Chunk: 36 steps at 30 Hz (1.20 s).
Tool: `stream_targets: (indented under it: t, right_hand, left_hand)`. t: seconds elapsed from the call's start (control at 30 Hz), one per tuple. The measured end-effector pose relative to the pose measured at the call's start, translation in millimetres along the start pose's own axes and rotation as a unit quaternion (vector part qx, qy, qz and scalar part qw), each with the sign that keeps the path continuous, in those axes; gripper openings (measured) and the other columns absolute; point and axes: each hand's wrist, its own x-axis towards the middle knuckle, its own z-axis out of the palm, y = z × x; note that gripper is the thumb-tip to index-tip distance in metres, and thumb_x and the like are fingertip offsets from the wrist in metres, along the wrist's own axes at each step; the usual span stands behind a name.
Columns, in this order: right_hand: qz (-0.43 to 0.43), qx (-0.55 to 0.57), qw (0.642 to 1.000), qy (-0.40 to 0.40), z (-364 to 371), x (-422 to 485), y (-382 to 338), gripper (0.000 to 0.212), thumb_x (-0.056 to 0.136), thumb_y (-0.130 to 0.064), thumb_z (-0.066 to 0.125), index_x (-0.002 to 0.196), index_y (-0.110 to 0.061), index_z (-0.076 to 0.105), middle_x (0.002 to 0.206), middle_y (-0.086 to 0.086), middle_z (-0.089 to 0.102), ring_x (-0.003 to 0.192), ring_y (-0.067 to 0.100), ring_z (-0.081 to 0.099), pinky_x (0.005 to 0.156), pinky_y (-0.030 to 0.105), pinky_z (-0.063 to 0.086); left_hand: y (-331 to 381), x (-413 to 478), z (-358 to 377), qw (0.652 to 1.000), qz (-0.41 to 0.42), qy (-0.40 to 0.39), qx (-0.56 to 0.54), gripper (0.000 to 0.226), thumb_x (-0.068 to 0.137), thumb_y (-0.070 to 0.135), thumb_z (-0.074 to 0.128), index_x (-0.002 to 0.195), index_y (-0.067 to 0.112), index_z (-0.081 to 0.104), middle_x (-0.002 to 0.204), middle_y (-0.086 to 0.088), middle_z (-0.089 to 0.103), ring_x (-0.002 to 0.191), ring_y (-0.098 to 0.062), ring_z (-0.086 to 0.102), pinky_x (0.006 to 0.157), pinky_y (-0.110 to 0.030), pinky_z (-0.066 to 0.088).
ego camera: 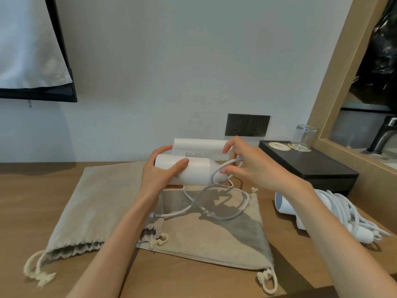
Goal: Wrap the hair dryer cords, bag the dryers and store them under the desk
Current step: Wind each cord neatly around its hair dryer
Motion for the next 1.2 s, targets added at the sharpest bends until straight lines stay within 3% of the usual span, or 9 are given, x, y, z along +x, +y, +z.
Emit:
stream_targets:
  t: [0.13, 0.33, 0.43, 0.57, 0.67, 0.77, 0.87, 1.07, 1.2]
  right_hand:
    - [-0.035, 0.104, 0.992, 0.064, -12, 2, 0, 0.02, 0.07, -0.034, 0.08, 0.078, -0.022, 0.066, 0.066, -0.004, 0.064, 0.06, 0.006, 0.051, 0.057, 0.019, 0.04]
    - [-0.001, 0.136, 0.979, 0.153, -4, 13, 6, 0.017, 0.069, -0.03, 0.081, 0.079, -0.025, 0.068, 0.077, -0.008, 0.067, 0.071, 0.003, 0.061, 0.061, 0.013, 0.049]
    - [0.016, 0.168, 0.97, 0.176, -10, 18, 9, 0.021, 0.07, -0.033, 0.079, 0.084, -0.02, 0.07, 0.081, -0.002, 0.068, 0.076, 0.009, 0.062, 0.064, 0.02, 0.051]
    - [0.013, 0.209, 0.973, 0.101, -18, 22, 4, 0.02, 0.078, -0.038, 0.067, 0.083, -0.021, 0.076, 0.087, 0.004, 0.067, 0.081, 0.014, 0.06, 0.072, 0.026, 0.046]
    - [0.049, 0.252, 0.965, 0.05, -22, 23, 5, 0.019, 0.088, -0.031, 0.059, 0.093, -0.021, 0.075, 0.083, -0.009, 0.071, 0.078, 0.004, 0.062, 0.069, 0.018, 0.049]
    - [0.098, 0.376, 0.922, 0.012, -19, 24, 14, 0.022, 0.093, -0.028, 0.052, 0.106, -0.021, 0.07, 0.089, -0.005, 0.066, 0.087, 0.009, 0.059, 0.068, 0.019, 0.05]
    - [0.066, 0.453, 0.889, 0.02, -14, 21, 21, 0.02, 0.09, -0.025, 0.057, 0.105, -0.02, 0.069, 0.1, 0.003, 0.064, 0.094, 0.016, 0.058, 0.077, 0.024, 0.049]
    - [0.064, 0.357, 0.919, 0.156, 4, 22, 20, 0.025, 0.095, -0.021, 0.052, 0.115, -0.02, 0.066, 0.076, -0.013, 0.058, 0.072, 0.003, 0.046, 0.072, 0.02, 0.038]
    - [0.083, 0.303, 0.931, 0.187, 21, 23, 12, 0.026, 0.097, -0.025, 0.05, 0.119, -0.027, 0.063, 0.078, -0.004, 0.054, 0.075, 0.007, 0.046, 0.067, 0.015, 0.042]
  left_hand:
    - [1, -1, -1, 0.998, -0.022, -0.061, 0.014, 0.04, 0.072, 0.022, 0.08, 0.104, 0.037, 0.063, 0.111, 0.0, 0.059, 0.095, -0.021, 0.064, 0.058, -0.04, 0.059]
    - [5, -2, -4, 0.995, -0.033, -0.089, 0.004, 0.04, 0.071, 0.025, 0.081, 0.102, 0.039, 0.062, 0.111, 0.001, 0.059, 0.095, -0.021, 0.064, 0.058, -0.038, 0.058]
    - [6, -2, -9, 0.993, -0.048, -0.112, -0.003, 0.046, 0.062, 0.031, 0.08, 0.103, 0.038, 0.062, 0.113, -0.002, 0.059, 0.095, -0.024, 0.065, 0.057, -0.039, 0.058]
    - [7, -2, -8, 0.989, -0.053, -0.139, -0.01, 0.048, 0.061, 0.034, 0.076, 0.106, 0.037, 0.061, 0.114, -0.004, 0.059, 0.095, -0.025, 0.065, 0.057, -0.038, 0.057]
    - [7, -2, -7, 0.987, -0.055, -0.148, -0.017, 0.049, 0.06, 0.034, 0.076, 0.106, 0.037, 0.06, 0.113, -0.004, 0.06, 0.095, -0.025, 0.065, 0.057, -0.038, 0.057]
    - [7, 0, -10, 0.985, -0.06, -0.156, -0.033, 0.06, 0.051, 0.04, 0.08, 0.108, 0.036, 0.06, 0.111, -0.004, 0.062, 0.092, -0.025, 0.067, 0.056, -0.038, 0.057]
    - [8, 0, -11, 0.983, -0.07, -0.155, -0.071, 0.068, 0.045, 0.046, 0.076, 0.11, 0.035, 0.058, 0.107, -0.003, 0.063, 0.085, -0.02, 0.068, 0.053, -0.034, 0.055]
    - [11, 0, -6, 0.973, -0.128, -0.069, -0.178, 0.034, 0.07, 0.036, 0.071, 0.101, 0.034, 0.056, 0.095, 0.004, 0.059, 0.081, -0.013, 0.06, 0.047, -0.026, 0.053]
    - [12, 0, -4, 0.949, -0.186, -0.023, -0.254, 0.025, 0.074, 0.039, 0.066, 0.095, 0.028, 0.057, 0.088, 0.003, 0.062, 0.079, -0.014, 0.061, 0.047, -0.025, 0.053]
